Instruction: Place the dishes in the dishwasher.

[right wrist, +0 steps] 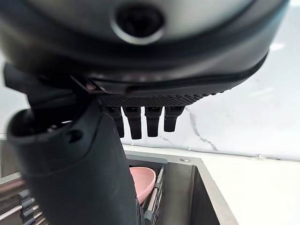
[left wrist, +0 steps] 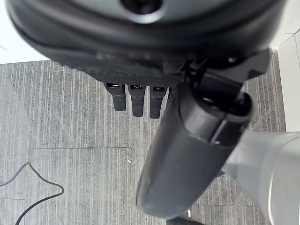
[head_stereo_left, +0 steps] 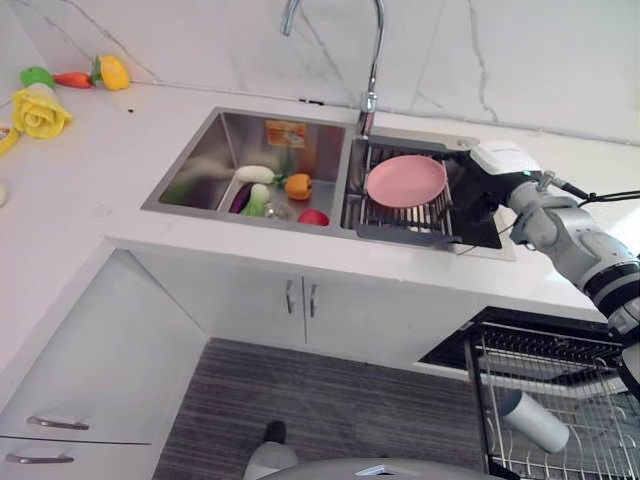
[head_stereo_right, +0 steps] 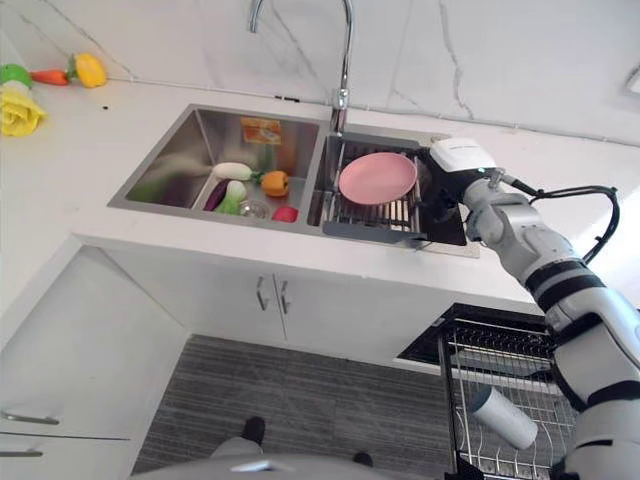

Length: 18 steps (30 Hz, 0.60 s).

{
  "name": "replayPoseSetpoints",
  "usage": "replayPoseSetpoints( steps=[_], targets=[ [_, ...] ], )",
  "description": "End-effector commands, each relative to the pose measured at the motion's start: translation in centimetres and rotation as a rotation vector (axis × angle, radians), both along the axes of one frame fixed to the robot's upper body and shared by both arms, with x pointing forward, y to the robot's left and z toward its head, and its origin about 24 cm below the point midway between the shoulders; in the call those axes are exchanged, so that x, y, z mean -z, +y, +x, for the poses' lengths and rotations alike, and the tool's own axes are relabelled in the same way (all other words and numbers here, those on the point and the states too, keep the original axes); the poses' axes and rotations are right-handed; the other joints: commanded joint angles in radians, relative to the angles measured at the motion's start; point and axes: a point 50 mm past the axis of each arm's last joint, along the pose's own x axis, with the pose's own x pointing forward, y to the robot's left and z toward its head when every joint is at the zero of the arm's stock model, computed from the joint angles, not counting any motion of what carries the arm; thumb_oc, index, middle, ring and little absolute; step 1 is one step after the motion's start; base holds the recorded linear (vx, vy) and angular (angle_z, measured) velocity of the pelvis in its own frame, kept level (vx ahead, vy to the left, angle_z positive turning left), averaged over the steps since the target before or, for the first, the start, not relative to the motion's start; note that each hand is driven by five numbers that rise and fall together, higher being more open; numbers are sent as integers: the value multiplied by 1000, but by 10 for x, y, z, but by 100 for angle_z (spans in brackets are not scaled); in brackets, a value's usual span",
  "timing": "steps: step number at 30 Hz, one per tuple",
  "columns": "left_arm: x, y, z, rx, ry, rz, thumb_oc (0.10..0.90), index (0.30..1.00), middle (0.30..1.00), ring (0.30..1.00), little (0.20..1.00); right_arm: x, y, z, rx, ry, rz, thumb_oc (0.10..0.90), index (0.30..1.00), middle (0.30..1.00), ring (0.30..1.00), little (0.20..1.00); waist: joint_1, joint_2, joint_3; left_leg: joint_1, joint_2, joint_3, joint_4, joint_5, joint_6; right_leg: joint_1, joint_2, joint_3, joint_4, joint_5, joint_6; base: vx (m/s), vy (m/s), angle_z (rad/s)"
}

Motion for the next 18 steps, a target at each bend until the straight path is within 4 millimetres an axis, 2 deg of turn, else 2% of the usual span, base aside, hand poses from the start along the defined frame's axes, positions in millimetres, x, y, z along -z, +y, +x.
replayPoseSetpoints(
  steps=[1, 7, 15, 18],
  targets=[
    [-4, 21, 11, 73, 9, 51, 800, 900, 900, 900, 900, -73, 9, 13, -13, -229, -39, 800, 900, 900, 900, 900, 31, -38, 1, 31, -21, 34, 87, -151, 35, -10, -43, 9, 17, -56, 37, 0, 0, 0],
    [-6, 27, 4, 79, 26, 65, 800, 900, 900, 900, 900, -83, 7, 16, 6, -260, -34, 800, 900, 900, 900, 900, 44, -40, 20, 8, -28, 24, 104, -154, 38, -23, -46, 12, 19, -52, 39, 0, 0, 0],
    [-6, 25, 3, 73, 19, 60, 800, 900, 900, 900, 900, -82, 8, 20, 24, -253, -48, 800, 900, 900, 900, 900, 54, -41, 33, 3, -30, 16, 99, -150, 38, -23, -48, 3, 20, -53, 39, 1, 2, 2],
    [-5, 23, 4, 66, 8, 52, 800, 900, 900, 900, 900, -81, 2, 21, 51, -245, -66, 800, 900, 900, 900, 900, 61, -42, 38, -6, -33, 6, 95, -144, 37, -28, -49, -8, 22, -52, 40, 0, 0, 6]
  ],
)
